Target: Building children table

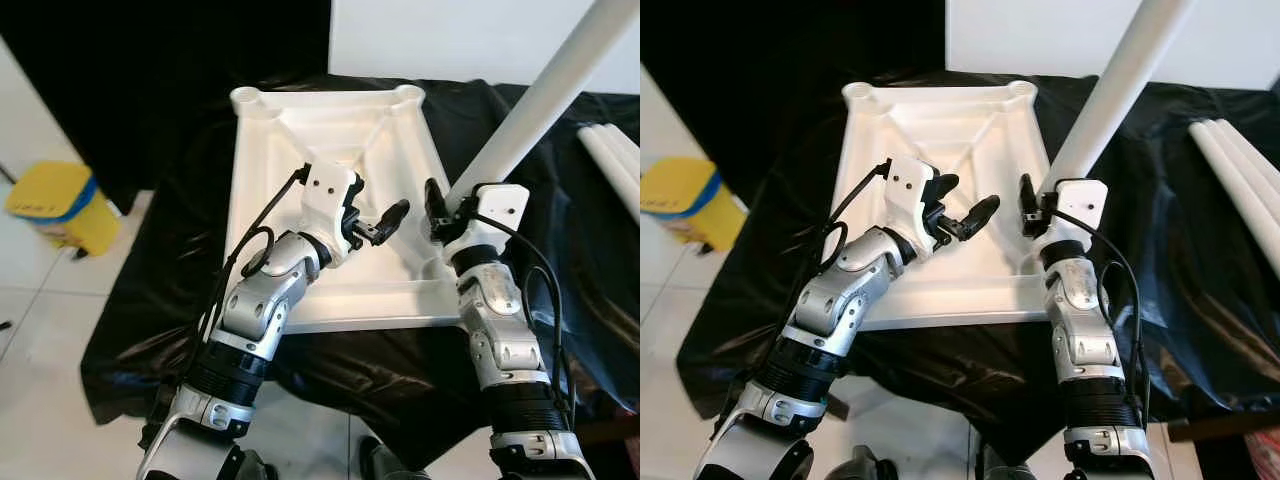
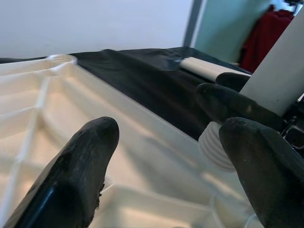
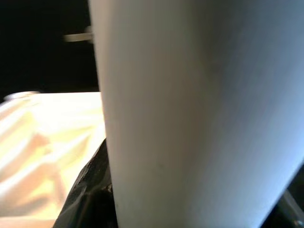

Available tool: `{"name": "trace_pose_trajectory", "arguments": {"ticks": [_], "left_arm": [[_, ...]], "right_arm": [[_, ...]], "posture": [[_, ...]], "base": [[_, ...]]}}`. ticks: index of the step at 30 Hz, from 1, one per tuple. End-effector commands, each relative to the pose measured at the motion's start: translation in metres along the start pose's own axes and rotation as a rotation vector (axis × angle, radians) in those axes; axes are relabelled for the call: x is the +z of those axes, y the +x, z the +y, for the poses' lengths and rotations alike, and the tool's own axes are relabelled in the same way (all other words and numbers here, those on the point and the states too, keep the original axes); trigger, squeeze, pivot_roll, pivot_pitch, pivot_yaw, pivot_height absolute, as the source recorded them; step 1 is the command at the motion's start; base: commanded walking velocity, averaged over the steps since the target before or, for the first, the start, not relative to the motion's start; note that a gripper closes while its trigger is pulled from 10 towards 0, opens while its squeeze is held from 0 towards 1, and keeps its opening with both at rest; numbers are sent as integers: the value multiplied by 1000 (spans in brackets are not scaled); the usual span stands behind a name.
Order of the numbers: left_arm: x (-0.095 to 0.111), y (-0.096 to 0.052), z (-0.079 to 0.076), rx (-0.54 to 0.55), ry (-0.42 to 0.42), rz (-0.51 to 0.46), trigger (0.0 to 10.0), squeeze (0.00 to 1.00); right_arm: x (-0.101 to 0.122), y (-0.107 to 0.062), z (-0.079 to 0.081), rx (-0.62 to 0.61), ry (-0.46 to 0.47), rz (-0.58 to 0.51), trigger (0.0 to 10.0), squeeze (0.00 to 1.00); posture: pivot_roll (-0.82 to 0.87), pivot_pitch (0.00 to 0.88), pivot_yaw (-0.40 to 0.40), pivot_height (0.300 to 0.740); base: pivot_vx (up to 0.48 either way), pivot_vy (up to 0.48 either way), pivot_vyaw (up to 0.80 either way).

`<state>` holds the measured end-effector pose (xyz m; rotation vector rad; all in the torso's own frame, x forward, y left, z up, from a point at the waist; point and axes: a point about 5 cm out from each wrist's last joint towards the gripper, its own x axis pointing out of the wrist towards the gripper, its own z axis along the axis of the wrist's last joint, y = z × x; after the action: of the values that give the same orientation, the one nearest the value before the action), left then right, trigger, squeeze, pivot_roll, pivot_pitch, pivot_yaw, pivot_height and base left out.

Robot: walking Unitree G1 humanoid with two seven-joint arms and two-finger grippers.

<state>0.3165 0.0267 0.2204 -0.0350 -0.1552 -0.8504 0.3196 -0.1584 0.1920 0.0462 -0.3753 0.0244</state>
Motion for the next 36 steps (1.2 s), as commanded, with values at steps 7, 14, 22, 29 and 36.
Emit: {"name": "trace_pose_trajectory", "arguments": {"ticks": [7, 14, 22, 29, 36], "left_arm": [[1, 1, 1, 4, 19, -10, 10000, 0], [2, 1, 1, 6, 14, -13, 10000, 0], [1, 1, 3, 19, -9, -7, 10000, 0], [-1, -1, 2, 6, 6, 1, 10000, 0], [-4, -8, -4, -74, 66, 18, 10000, 0]], "right_arm": [[-2, 1, -2, -10, 11, 16, 10000, 0], [-2, 2, -1, -7, 13, 20, 10000, 0], [0, 1, 0, 6, 10, -1, 10000, 0], [-1, 0, 2, 20, 7, 4, 10000, 0], [-6, -5, 3, 23, -2, 30, 10000, 0]], "posture": [[-38, 124, -29, 740], [-38, 124, -29, 740], [-37, 126, -31, 740], [-36, 120, -32, 740], [-35, 116, -32, 740]], "base": [[0, 0, -769], [0, 0, -764], [0, 0, -350], [0, 0, 0], [0, 0, 0]]}}
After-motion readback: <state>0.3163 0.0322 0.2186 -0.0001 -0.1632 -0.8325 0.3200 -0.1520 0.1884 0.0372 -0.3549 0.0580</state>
